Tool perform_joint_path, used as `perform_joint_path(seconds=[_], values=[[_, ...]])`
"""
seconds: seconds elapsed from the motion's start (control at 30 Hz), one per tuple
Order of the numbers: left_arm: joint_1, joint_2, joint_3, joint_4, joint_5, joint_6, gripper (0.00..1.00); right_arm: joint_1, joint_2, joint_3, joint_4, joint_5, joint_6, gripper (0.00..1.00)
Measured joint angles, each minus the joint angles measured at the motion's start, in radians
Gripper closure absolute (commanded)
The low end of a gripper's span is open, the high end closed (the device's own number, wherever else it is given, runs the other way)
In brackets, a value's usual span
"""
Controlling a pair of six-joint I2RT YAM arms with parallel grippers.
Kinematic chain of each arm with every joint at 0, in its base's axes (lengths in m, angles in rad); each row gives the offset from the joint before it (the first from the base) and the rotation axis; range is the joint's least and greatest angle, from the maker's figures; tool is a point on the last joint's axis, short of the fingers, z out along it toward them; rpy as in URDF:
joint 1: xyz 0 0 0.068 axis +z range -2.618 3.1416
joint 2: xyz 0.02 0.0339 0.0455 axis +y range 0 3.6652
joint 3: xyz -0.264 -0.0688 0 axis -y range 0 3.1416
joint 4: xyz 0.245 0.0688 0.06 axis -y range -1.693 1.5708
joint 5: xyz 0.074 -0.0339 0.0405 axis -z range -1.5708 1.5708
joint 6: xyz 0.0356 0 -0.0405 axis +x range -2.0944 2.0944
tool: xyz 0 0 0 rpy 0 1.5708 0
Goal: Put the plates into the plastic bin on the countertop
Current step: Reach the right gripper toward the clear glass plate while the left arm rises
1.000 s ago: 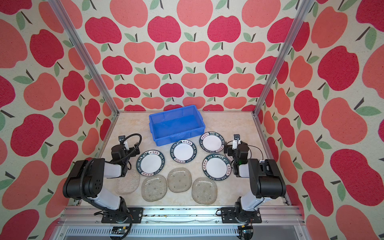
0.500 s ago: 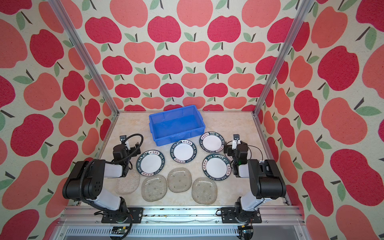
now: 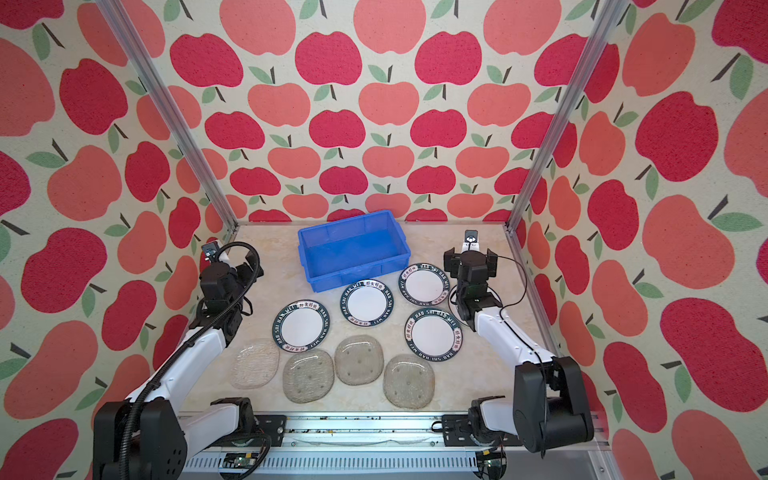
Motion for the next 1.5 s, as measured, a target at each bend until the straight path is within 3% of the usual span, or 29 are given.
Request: perform_joint_path(seconds=[0.13, 0.3, 0.5, 0.7, 0.9, 1.2, 1.5], values=[[0.0, -0.043, 0.108, -0.258, 0.064, -0.092, 0.01, 0.098, -0.002, 0.172, -0.185, -0.121, 0.138, 0.01], [0.004, -0.12, 0.122, -0.51, 0.195, -0.171, 0.01, 0.254, 0.14, 0.43, -0.405, -0.302, 0.244, 0.07], [0.048, -0.23, 0.094, -0.705, 0.37, -0.245, 0.03, 0.394, 0.336, 0.563, -0.598, -0.524, 0.343, 0.21], [0.064, -0.324, 0.025, -0.877, 0.425, -0.304, 0.06, 0.554, 0.517, 0.681, -0.701, -0.691, 0.37, 0.35], [0.071, -0.328, 0.018, -0.94, 0.449, -0.334, 0.15, 0.641, 0.623, 0.744, -0.744, -0.797, 0.375, 0.35], [0.071, -0.272, -0.03, -0.892, 0.509, -0.351, 0.18, 0.6, 0.625, 0.772, -0.876, -0.79, 0.267, 0.36], [0.13, -0.215, -0.039, -0.833, 0.499, -0.35, 0.17, 0.609, 0.677, 0.858, -0.895, -0.863, 0.242, 0.44]])
